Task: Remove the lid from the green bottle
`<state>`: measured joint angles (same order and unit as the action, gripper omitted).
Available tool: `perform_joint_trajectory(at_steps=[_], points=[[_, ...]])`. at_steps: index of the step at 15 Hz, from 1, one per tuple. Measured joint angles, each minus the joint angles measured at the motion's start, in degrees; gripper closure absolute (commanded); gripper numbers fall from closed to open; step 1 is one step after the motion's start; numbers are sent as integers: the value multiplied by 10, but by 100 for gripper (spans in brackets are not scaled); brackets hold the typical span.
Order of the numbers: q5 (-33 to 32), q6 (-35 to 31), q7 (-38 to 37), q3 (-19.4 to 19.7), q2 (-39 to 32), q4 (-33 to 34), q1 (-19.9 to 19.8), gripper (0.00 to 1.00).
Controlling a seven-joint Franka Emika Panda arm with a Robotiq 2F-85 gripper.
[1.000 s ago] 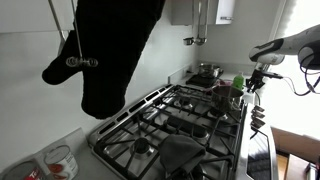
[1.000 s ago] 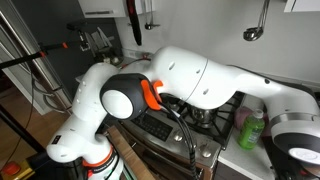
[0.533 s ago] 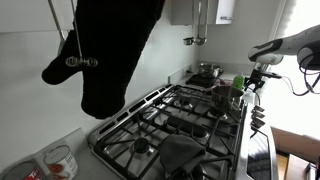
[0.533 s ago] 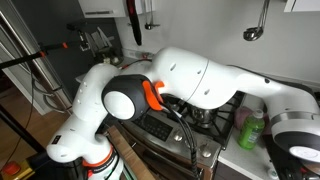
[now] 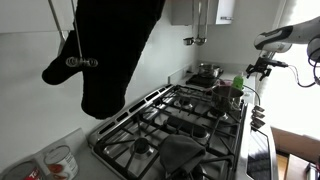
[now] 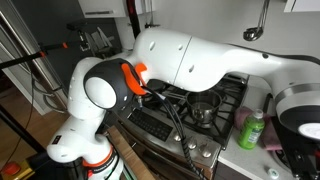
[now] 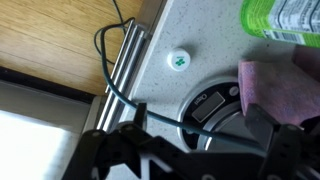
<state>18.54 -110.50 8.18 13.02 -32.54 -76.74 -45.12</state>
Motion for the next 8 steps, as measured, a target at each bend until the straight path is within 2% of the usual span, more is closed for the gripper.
perform_joint_trajectory(at_steps=[4,8], points=[[-31,-42,-123,29,43,-31,30,0],[-83,-51,-252,53,81,-66,70,0]])
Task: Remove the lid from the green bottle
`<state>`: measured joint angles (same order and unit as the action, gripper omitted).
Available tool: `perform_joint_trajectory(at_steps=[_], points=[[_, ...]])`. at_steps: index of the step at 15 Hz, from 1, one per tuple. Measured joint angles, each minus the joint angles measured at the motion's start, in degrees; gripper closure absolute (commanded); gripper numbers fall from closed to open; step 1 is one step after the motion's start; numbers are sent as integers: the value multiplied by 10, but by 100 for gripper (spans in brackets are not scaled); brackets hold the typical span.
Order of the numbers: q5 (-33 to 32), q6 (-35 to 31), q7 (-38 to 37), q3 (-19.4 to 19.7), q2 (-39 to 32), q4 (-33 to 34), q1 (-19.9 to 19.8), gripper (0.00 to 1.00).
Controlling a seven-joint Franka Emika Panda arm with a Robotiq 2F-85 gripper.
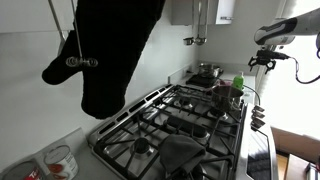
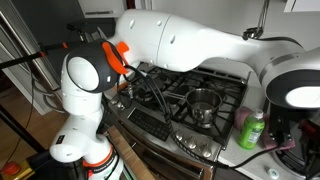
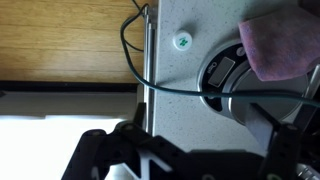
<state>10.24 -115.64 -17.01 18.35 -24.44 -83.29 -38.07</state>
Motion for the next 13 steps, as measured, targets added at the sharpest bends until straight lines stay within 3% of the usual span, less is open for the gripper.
perform_joint_trajectory(at_steps=[8,13], points=[[-91,15,-178,65,73,-59,86,0],[-92,15,-179,67,73,-56,89,0]])
